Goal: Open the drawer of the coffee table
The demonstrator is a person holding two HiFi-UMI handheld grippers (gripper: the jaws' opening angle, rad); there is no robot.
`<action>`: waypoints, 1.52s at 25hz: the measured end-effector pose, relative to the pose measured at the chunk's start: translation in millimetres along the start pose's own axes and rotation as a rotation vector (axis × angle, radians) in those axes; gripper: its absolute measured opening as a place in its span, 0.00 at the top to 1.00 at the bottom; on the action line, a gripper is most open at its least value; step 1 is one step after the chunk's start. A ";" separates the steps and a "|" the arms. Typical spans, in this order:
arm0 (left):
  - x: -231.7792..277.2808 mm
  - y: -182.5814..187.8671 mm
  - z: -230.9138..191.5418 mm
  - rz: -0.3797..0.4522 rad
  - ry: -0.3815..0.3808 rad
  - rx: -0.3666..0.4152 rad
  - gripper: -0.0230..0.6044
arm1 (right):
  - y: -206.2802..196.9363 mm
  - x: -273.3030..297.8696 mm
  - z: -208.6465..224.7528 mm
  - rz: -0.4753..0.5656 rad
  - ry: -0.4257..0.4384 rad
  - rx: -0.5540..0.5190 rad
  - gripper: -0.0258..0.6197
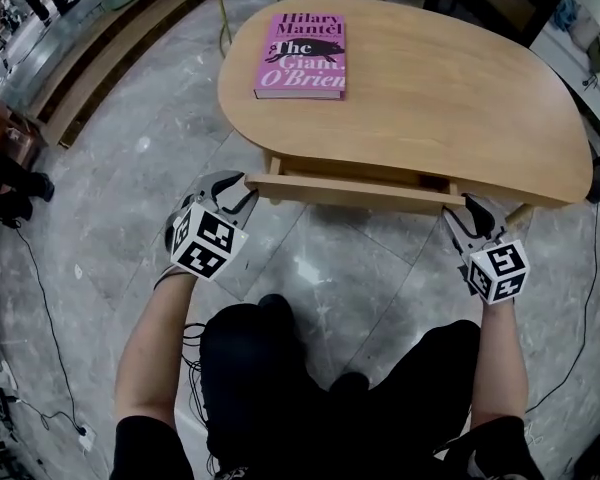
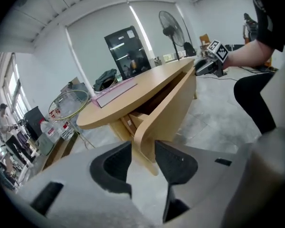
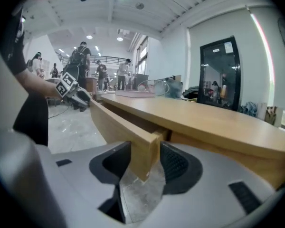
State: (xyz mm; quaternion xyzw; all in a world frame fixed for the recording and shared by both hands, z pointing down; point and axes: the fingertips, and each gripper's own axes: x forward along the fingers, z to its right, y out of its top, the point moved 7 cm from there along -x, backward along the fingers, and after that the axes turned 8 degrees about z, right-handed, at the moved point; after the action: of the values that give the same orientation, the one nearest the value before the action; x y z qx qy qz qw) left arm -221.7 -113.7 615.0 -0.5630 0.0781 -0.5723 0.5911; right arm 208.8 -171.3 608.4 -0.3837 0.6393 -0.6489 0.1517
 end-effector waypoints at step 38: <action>-10.6 23.3 23.0 -0.125 -0.278 0.187 0.75 | 30.3 -19.0 -25.2 -0.226 0.287 -0.540 0.78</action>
State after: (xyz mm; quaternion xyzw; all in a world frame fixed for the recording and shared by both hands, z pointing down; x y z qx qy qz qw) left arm -194.6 -99.1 599.7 -0.5830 -0.0932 -0.5293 0.6093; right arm 195.0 -144.5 576.7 -0.3831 0.7566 -0.5161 -0.1202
